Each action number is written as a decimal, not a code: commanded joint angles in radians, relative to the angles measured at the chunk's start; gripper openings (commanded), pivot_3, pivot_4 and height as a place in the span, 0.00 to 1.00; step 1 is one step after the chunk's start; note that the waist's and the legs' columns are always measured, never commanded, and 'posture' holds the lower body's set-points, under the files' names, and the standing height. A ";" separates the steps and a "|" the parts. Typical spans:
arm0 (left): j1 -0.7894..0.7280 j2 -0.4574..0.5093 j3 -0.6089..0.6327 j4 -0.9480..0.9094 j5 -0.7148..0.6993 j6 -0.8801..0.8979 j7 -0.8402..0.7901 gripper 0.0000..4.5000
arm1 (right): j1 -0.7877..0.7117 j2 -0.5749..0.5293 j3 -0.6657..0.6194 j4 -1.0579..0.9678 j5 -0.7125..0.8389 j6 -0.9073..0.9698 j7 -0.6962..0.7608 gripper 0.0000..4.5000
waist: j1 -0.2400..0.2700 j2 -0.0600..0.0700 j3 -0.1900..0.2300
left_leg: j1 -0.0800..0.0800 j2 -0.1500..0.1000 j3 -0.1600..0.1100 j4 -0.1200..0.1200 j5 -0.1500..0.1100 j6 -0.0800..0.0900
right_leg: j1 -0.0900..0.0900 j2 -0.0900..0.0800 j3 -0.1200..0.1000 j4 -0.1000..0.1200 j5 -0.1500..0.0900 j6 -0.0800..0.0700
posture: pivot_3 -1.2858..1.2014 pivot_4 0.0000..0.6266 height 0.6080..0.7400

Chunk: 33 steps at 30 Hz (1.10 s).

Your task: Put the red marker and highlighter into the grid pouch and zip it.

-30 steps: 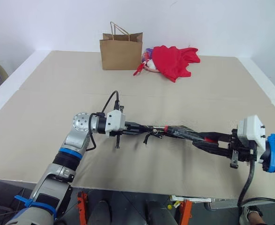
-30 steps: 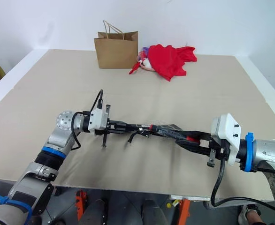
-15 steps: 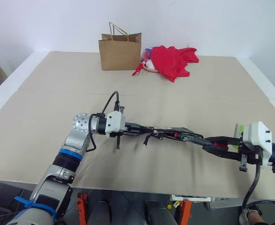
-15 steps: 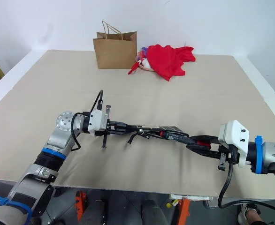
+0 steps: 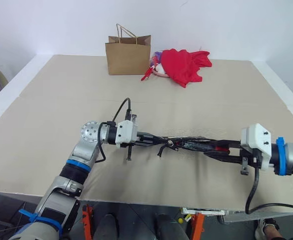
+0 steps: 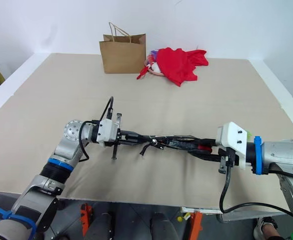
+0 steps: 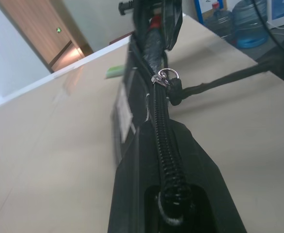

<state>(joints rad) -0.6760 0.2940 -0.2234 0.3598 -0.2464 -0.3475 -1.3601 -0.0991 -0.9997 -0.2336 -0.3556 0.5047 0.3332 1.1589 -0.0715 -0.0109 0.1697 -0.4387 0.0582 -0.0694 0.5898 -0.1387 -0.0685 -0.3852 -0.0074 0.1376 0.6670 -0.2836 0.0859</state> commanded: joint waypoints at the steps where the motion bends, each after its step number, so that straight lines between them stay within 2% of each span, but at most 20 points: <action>1: 0.002 -0.002 0.005 -0.045 -0.025 0.009 0.007 0.00 | -0.007 0.004 -0.009 -0.043 0.019 -0.030 0.023 0.60 | 0.000 0.000 0.000 | 0.000 0.000 0.000 0.000 0.000 0.000 | 0.000 0.000 0.000 0.000 0.000 0.000 | 0.52 0.24 1.00; 4: 0.001 0.004 0.015 -0.038 -0.022 0.024 0.021 0.00 | 0.076 0.011 -0.093 -0.071 0.081 -0.006 0.051 0.91 | 0.001 0.000 0.000 | 0.000 0.000 0.000 0.000 0.000 0.000 | 0.000 0.000 0.000 0.000 0.000 0.000 | 0.52 0.24 1.00; 5: -0.002 0.008 0.019 -0.032 -0.020 0.027 0.025 0.00 | 0.114 0.013 -0.135 -0.069 0.092 0.002 0.055 0.97 | 0.003 0.000 0.000 | 0.000 0.000 0.000 0.000 0.000 0.000 | 0.000 0.000 0.000 0.000 0.000 0.000 | 0.52 0.24 1.00; 7: -0.006 0.016 0.025 -0.022 -0.018 0.027 0.028 0.00 | 0.168 0.027 -0.212 -0.051 0.116 0.020 0.040 0.97 | 0.004 0.000 0.000 | 0.000 0.000 0.000 0.001 0.000 0.000 | 0.001 0.000 0.000 0.000 -0.001 0.000 | 0.52 0.24 1.00; 11: -0.013 0.031 0.031 -0.002 -0.016 0.027 0.027 0.00 | 0.227 0.113 -0.404 0.109 0.119 0.072 -0.123 0.97 | 0.009 -0.002 0.000 | 0.001 0.000 -0.001 0.002 0.000 0.000 | 0.003 0.000 -0.001 0.000 0.001 0.000 | 0.52 0.24 1.00; 15: -0.004 0.034 0.026 -0.007 -0.014 0.025 0.032 0.00 | 0.202 0.296 -0.472 0.158 0.010 0.099 -0.515 0.97 | 0.012 0.000 0.000 | 0.001 -0.001 -0.002 0.005 0.000 0.000 | 0.004 0.000 -0.001 0.000 0.000 -0.002 | 0.52 0.24 1.00; 18: 0.004 0.036 0.024 -0.017 -0.014 0.028 0.034 0.00 | 0.180 0.380 -0.456 0.143 -0.071 0.121 -0.706 0.97 | 0.011 0.004 -0.002 | 0.001 0.000 -0.002 0.004 0.000 0.000 | 0.003 0.000 -0.001 0.000 0.000 -0.003 | 0.52 0.24 1.00; 23: 0.011 0.036 0.019 -0.028 -0.011 0.032 0.033 0.00 | 0.138 0.479 -0.380 0.163 -0.141 0.120 -0.858 0.97 | 0.008 0.006 -0.002 | 0.001 0.000 -0.002 0.003 0.000 0.000 | 0.003 0.000 -0.001 0.001 0.001 -0.002 | 0.52 0.24 1.00; 33: 0.012 0.036 0.011 -0.042 -0.006 0.027 0.040 0.00 | 0.086 0.549 -0.291 0.332 -0.223 0.132 -0.988 0.97 | 0.010 0.006 -0.002 | 0.001 -0.001 -0.002 0.002 0.000 0.000 | 0.003 0.000 -0.001 0.001 -0.001 -0.001 | 0.52 0.24 1.00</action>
<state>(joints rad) -0.6636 0.3268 -0.2222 0.3613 -0.2445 -0.3182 -1.3328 -0.0183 -0.4556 -0.5162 -0.0668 0.3087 0.4579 0.2106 -0.0616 -0.0052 0.1674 -0.4376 0.0576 -0.0714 0.5916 -0.1386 -0.0681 -0.3819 -0.0071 0.1361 0.6675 -0.2842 0.0846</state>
